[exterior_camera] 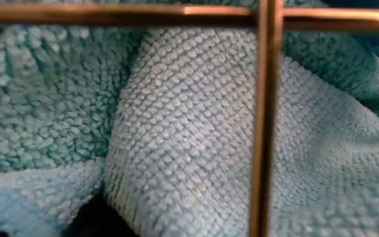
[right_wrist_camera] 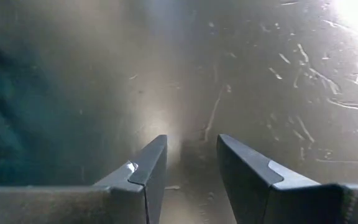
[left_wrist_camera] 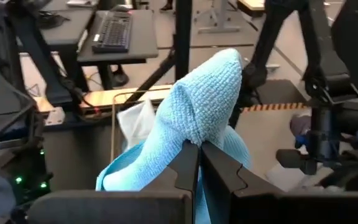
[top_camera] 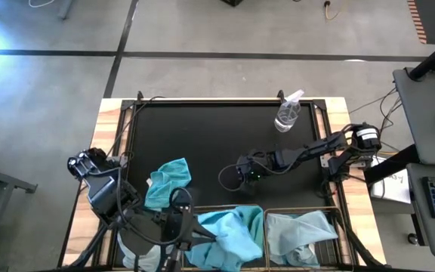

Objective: Sort microfiber towel by color & place in baskets
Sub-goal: Put the blue towel into the left wire basket

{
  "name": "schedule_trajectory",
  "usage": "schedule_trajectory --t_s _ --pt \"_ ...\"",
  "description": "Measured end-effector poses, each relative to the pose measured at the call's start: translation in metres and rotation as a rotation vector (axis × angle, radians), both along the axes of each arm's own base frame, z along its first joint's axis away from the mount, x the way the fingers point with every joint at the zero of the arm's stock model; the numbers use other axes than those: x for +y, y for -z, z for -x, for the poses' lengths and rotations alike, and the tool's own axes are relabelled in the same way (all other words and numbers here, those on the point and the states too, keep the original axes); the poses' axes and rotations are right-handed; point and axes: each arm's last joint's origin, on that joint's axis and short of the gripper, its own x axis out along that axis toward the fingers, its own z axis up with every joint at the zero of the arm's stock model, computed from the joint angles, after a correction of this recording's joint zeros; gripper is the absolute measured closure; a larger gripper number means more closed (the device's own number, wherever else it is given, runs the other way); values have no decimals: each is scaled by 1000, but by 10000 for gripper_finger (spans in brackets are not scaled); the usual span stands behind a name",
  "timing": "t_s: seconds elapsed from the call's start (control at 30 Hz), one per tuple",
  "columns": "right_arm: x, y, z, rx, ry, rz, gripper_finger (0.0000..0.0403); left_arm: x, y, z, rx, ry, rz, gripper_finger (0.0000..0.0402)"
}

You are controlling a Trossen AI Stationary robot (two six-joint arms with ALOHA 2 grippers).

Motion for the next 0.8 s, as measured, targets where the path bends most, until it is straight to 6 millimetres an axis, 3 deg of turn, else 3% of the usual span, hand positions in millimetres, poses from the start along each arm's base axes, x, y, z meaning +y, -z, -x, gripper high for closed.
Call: schedule_trajectory --t_s 0.27,0.53,0.8 --pt "11 0 1 -1 -27 -4 268 -4 2 1 42 148 16 401" --pt "18 0 2 -1 -41 -8 268 -1 24 5 228 71 -25 401" --pt "19 0 2 -1 -43 -8 268 -13 53 -1 364 -40 -48 401"
